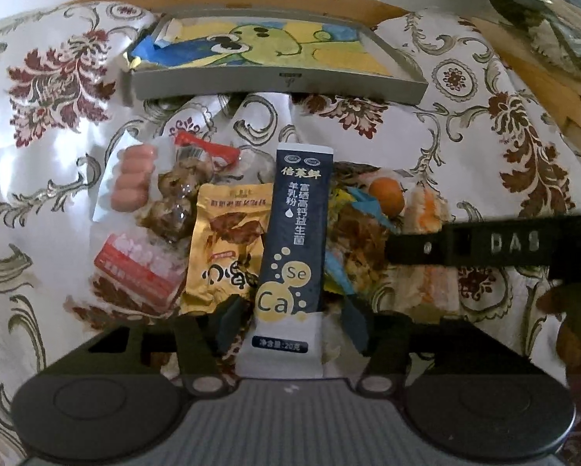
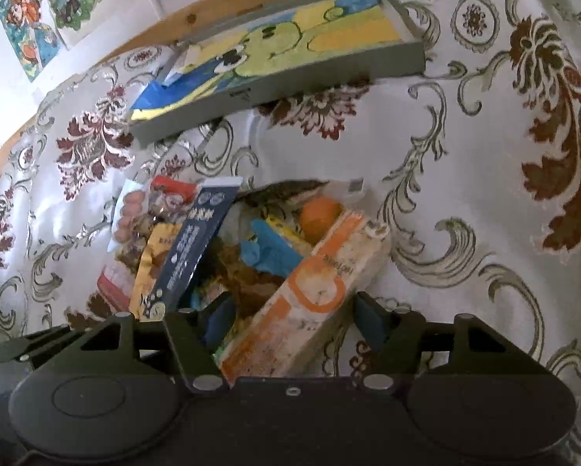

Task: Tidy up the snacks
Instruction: 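Lower both tools to the pile, grasp navy stick with left and orange bar with right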

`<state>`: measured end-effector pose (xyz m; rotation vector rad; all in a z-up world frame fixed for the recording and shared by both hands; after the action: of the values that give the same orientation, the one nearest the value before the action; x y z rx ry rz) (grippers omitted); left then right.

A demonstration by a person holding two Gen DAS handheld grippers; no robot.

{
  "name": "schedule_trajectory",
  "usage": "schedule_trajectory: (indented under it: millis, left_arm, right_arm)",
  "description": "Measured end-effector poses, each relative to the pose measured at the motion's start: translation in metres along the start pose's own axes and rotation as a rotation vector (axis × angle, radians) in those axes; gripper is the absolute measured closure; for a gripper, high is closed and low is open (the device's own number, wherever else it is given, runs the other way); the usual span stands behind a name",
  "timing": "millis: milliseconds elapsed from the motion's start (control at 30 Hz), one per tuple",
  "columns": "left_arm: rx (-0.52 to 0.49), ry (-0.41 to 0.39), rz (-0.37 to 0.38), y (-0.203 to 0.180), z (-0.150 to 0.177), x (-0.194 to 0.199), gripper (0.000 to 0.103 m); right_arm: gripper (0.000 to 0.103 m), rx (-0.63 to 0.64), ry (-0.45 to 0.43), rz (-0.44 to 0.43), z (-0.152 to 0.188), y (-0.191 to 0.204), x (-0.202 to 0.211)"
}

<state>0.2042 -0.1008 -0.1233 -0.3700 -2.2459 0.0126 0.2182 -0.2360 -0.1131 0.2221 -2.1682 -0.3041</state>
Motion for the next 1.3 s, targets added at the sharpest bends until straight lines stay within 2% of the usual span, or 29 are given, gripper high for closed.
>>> schedule_trajectory:
  millis: [133,233,333,533,733,867,1067,1300]
  left_arm:
    - [0.049,0.013,0.015,0.003,-0.002,-0.001,0.049]
    - [0.071,0.031,0.01,0.004,-0.002,-0.003,0.059]
    - [0.091,0.041,0.015,0.005,-0.002,-0.002,0.06]
    - [0.146,0.045,0.024,0.002,0.0,0.003,0.064]
    - [0.149,0.046,0.039,-0.003,0.005,0.011,0.067]
    - [0.155,0.04,0.035,-0.006,0.006,0.016,0.068]
    - [0.167,0.028,0.031,-0.008,0.006,0.023,0.07]
    - [0.168,-0.008,0.023,-0.009,0.003,0.034,0.07]
  right_arm:
    - [0.034,0.038,0.022,0.015,0.007,0.005,-0.004]
    - [0.034,0.044,0.022,0.022,0.008,0.005,-0.006]
    - [0.036,0.026,0.028,0.023,0.009,0.003,-0.007]
    - [0.046,0.039,0.033,0.048,0.013,0.006,-0.001]
    - [0.057,0.076,0.032,0.047,0.017,0.014,0.006]
    - [0.063,0.108,0.015,0.051,0.017,0.018,0.01]
    - [0.065,0.152,-0.03,0.073,0.013,0.021,0.021]
    - [0.067,0.276,-0.111,0.141,0.009,0.029,0.034]
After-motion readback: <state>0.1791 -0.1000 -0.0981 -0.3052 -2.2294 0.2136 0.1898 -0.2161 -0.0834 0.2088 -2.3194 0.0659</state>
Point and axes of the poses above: each gripper's, at about its wrist camera, not at the fingertips, and x roughly against the way its jaws point, y to its left, z to its underside, the point moved 10 cm from there along -x, roughly the way its jaws point, and after that the axes turned 2 degrees about y, right-handed, at the moved point
